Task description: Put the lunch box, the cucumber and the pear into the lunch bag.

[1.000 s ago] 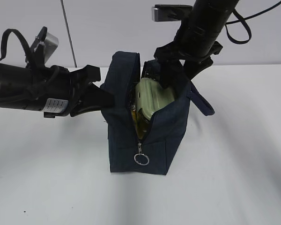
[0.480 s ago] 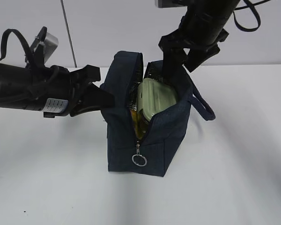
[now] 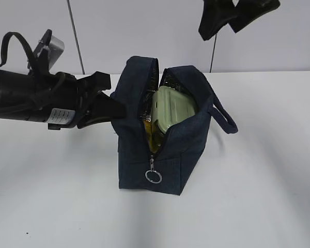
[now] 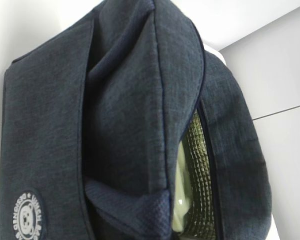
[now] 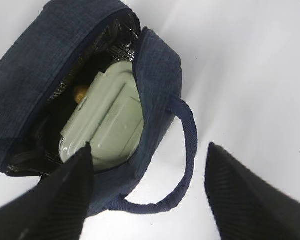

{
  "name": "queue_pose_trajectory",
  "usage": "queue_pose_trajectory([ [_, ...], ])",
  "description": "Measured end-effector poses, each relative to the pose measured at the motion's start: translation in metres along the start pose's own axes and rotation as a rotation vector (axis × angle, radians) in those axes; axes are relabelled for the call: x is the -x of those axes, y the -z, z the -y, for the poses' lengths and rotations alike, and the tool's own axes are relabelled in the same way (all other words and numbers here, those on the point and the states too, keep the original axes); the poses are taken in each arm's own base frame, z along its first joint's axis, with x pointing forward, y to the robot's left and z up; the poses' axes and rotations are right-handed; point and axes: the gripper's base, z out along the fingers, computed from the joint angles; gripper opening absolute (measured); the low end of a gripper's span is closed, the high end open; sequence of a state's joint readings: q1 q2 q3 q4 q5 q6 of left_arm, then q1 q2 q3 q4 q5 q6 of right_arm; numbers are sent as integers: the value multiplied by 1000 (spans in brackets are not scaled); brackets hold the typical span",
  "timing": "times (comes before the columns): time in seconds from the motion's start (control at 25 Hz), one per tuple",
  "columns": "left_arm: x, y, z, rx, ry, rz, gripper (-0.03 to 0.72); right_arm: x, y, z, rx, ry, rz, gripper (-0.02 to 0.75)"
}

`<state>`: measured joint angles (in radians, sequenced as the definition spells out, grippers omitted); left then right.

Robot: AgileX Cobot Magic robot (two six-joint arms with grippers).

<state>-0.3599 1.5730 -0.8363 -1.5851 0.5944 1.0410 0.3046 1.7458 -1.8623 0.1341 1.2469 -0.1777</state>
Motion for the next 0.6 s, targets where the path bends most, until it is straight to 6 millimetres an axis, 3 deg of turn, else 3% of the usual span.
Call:
queue_pose_trajectory([
  [0.2, 0, 0, 0, 1, -3, -2, -16, -24, 19, -6, 4, -13, -14, 536],
  [0.4, -3, 0, -1, 9, -63, -30, -16, -72, 34, -15, 23, -34, -66, 508],
  [0.6, -4, 0, -1, 10, -112, -57, -16, -118, 50, -32, 100, -83, 2, 456],
])
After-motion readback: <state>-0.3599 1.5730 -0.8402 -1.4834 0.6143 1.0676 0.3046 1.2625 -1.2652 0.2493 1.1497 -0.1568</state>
